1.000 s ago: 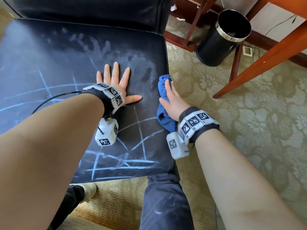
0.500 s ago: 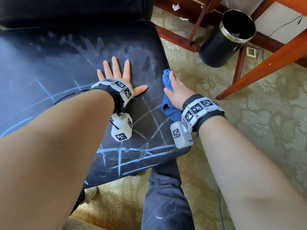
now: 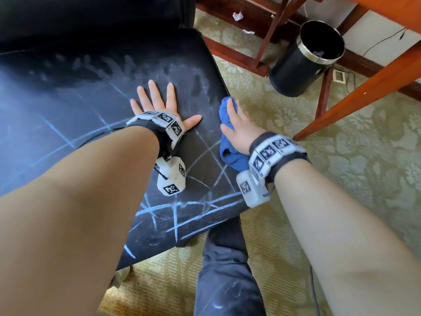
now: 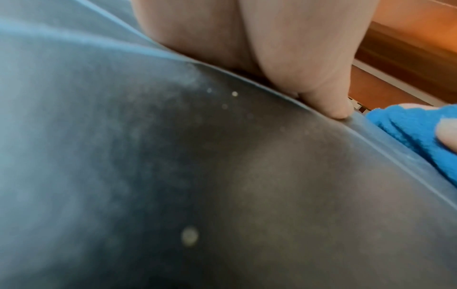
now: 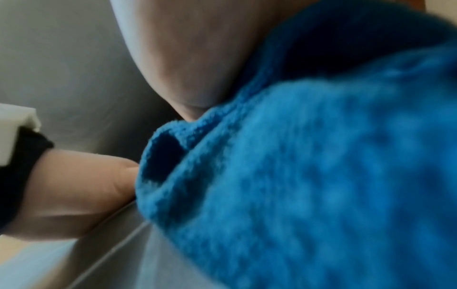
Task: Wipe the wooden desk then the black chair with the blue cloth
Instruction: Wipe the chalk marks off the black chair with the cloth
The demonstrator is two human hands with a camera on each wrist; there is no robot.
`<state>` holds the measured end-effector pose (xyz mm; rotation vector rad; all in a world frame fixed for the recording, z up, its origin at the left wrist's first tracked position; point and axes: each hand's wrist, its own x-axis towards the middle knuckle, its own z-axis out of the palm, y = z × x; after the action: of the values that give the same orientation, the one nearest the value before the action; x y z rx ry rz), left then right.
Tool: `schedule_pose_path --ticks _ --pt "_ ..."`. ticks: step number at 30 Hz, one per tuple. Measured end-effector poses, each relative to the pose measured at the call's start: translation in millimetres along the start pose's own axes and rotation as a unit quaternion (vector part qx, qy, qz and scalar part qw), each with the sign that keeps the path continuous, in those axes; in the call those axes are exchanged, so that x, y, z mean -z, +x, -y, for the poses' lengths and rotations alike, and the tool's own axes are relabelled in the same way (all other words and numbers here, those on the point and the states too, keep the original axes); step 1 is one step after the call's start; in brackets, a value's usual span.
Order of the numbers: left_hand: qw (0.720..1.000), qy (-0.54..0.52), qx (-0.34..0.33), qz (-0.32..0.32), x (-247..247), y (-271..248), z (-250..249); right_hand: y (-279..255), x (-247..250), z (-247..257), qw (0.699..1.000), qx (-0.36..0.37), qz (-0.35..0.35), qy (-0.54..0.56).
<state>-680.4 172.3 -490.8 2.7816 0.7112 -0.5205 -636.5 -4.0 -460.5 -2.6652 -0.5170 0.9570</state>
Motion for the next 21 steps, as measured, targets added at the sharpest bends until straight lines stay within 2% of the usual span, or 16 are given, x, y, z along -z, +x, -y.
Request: schedule_pose_path --ticks 4,9,14,16,18,21 --pt "1.0 -0.007 -0.002 -0.009 2 -4 -1 13 3 11 1.0 0.001 -0.015 0.01" --pt "1.0 -0.014 -0.004 -0.011 0 -3 2 -16 -11 -12 0.999 -0.006 -0.023 0.049" --pt "1.0 0.001 -0.021 0.012 5 -9 4 -36 -21 -18 0.999 -0.029 -0.003 0.021" --pt "0.998 0.026 -0.044 0.032 5 -19 4 -34 -15 -13 0.999 -0.033 -0.003 0.027" --pt "0.992 0.063 -0.094 0.057 3 -39 1 -33 -5 -14 0.995 -0.056 -0.024 0.082" --pt "0.966 0.16 -0.19 0.078 0 -67 -12 -40 16 -32 0.956 -0.143 -0.105 0.234"
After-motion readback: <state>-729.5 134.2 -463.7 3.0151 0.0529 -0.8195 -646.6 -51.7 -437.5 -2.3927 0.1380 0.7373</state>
